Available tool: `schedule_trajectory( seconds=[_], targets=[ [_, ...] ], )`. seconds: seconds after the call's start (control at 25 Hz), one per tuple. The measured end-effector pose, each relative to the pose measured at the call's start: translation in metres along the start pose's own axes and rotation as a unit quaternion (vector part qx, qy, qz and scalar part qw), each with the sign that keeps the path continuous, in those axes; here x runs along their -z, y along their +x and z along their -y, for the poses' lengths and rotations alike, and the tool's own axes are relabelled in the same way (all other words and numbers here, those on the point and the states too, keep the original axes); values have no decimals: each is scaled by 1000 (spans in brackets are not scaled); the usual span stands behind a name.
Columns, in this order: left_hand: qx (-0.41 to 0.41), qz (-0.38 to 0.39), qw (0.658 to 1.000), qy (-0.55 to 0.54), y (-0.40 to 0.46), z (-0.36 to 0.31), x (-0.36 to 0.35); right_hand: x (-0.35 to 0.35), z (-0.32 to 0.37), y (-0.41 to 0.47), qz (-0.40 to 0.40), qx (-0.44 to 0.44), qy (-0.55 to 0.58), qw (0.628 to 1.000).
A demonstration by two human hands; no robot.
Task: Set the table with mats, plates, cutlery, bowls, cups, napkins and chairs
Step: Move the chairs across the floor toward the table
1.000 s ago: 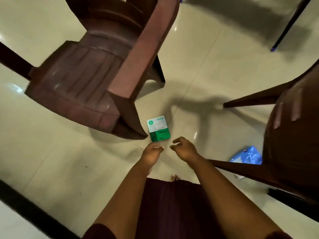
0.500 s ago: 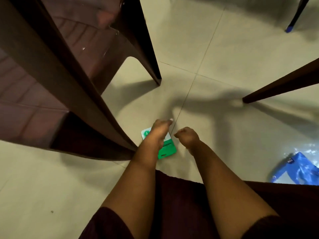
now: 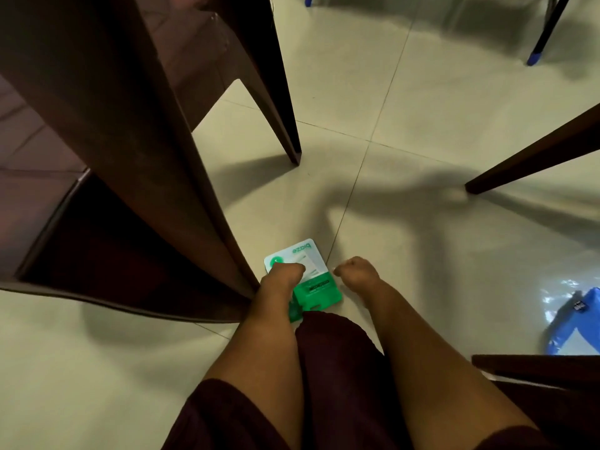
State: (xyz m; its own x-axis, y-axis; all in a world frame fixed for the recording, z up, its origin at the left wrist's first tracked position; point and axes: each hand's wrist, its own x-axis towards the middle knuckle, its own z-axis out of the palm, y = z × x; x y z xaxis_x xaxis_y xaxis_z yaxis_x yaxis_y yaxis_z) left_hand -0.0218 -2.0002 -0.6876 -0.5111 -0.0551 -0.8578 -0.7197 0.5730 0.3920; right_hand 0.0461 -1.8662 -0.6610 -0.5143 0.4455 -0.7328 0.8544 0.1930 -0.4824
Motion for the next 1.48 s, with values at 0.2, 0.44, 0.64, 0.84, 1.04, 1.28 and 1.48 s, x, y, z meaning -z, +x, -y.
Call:
schedule_trajectory(
  seconds=[0.2,0.44,0.64,0.84,1.04,1.28,1.48],
  targets=[
    [-17,26,999,40,-20,-6,2,-14,-10,-4,-8,-19,35,999],
    [-2,40,999,-12,-25,-6,3,-13,-15,-13,3,-29,166,986],
    [-48,20,999,7,-35,-12,8,-5,-14,-20,-85,-18,223,971],
    [-188,-3,980,72,-39,-20,12,-4,-11,-26,-197,-13,194,961],
    [-209,-125,966,85,-41,-28,16,-10,13,-33,-250,55,53,965],
    [-245,-195,943,116,-133,-23,-10,23,11,-119,-330,54,-78,939],
    [-302,-209,925,100,-226,-17,7,66,29,-207,-300,75,-18,951]
  ],
)
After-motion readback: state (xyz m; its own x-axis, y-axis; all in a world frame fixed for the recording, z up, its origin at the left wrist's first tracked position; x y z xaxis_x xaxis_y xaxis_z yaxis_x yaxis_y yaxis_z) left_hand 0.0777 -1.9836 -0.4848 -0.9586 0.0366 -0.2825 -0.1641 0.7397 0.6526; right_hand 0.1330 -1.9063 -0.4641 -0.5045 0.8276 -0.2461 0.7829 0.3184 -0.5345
